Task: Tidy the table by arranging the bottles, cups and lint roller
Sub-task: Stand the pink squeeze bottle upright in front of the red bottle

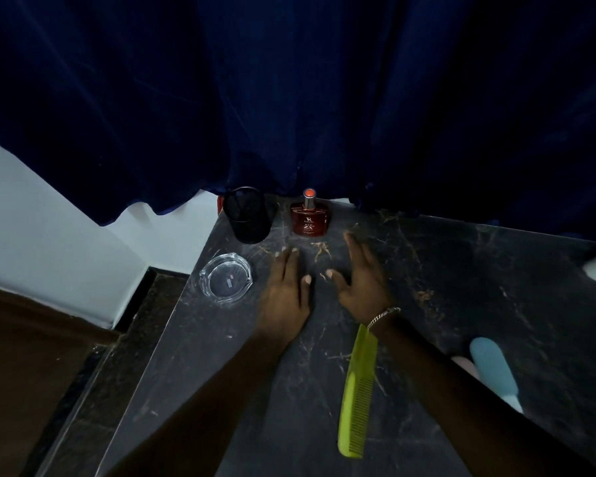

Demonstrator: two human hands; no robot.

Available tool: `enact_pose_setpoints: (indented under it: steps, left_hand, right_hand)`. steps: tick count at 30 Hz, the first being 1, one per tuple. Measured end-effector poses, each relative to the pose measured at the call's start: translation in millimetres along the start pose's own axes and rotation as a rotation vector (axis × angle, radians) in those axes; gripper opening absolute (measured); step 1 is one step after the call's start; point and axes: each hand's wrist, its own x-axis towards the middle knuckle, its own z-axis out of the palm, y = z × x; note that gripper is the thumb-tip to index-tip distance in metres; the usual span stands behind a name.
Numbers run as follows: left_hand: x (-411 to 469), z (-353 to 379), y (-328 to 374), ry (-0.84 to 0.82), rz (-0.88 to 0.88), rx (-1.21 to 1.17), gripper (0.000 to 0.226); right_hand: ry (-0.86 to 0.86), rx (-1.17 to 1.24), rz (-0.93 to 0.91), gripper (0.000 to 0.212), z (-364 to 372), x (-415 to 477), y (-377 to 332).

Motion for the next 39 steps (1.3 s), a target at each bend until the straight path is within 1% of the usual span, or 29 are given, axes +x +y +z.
enact_pose_setpoints:
  steps: [4, 7, 9, 14, 17, 20, 22, 30, 32, 33, 34, 36, 38, 39]
  left_hand:
    - [-34.2, -15.5, 13.4, -0.085, 0.154, 0.218, 0.063]
    - [-60.6, -22.7, 23.1, -0.183, 0.209, 0.315, 0.066]
    - [-79.6, -22.4, 29.3, -0.213, 0.227, 0.346, 0.066]
    - [-125.3, -12.2, 48.0, -0.253, 0.235, 0.387, 0.066]
    - [-145.9, -5.7, 60.4, -0.292, 0.205, 0.389, 0.065]
    - [-164.6, -2.0, 75.4, -0.303, 0.171, 0.41, 0.065]
    - [-177.0, 0.3, 91.4, -0.319, 0.15, 0.383, 0.067]
    - [-197.0, 19.8, 159.9, -0.413, 0.185, 0.305, 0.064]
    - [-197.3, 28.0, 175.3, -0.455, 0.184, 0.309, 0.063]
    - [-197.1, 30.7, 180.7, -0.465, 0.175, 0.293, 0.063]
    - [-197.1, 33.5, 186.3, -0.464, 0.166, 0.263, 0.061]
    - [-196.4, 38.5, 194.2, -0.44, 0.127, 0.18, 0.056]
    - [-192.7, 43.6, 198.9, -0.413, 0.026, 0.078, 0.048]
    - [-189.5, 46.4, 200.6, -0.396, -0.041, 0.03, 0.044]
  right_hand:
    - [-0.024, -0.169, -0.031, 0.078, -26.5, -40.7, -11.3]
    - [-0.064, -0.225, -0.012, 0.077, -43.7, -76.2, -14.7]
    - [-0.075, -0.24, -0.014, 0.075, -52.7, -99.1, -14.3]
    - [-0.083, -0.272, -0.031, 0.071, -71.7, -149.8, -14.1]
    - [-0.105, -0.259, -0.002, 0.069, -79.6, -175.3, -13.3]
    - [-0.097, -0.26, 0.0, 0.064, -85.4, -198.8, -14.7]
    - [-0.09, -0.264, 0.025, 0.062, -91.3, -212.9, -15.0]
    - [-0.036, -0.139, 0.245, 0.063, -123.0, -248.1, -0.5]
    - [-0.011, -0.075, 0.335, 0.061, -133.1, -251.8, 6.9]
    - [-0.008, -0.027, 0.409, 0.059, -137.0, -251.2, 9.4]
    - [-0.001, 0.023, 0.484, 0.056, -141.2, -250.3, 13.4]
    - [0.023, 0.098, 0.605, 0.04, -147.8, -247.6, 22.1]
    - [0.033, 0.151, 0.665, 0.023, -150.7, -246.2, 30.5]
    - [0.034, 0.187, 0.687, 0.02, -151.1, -246.3, 34.8]
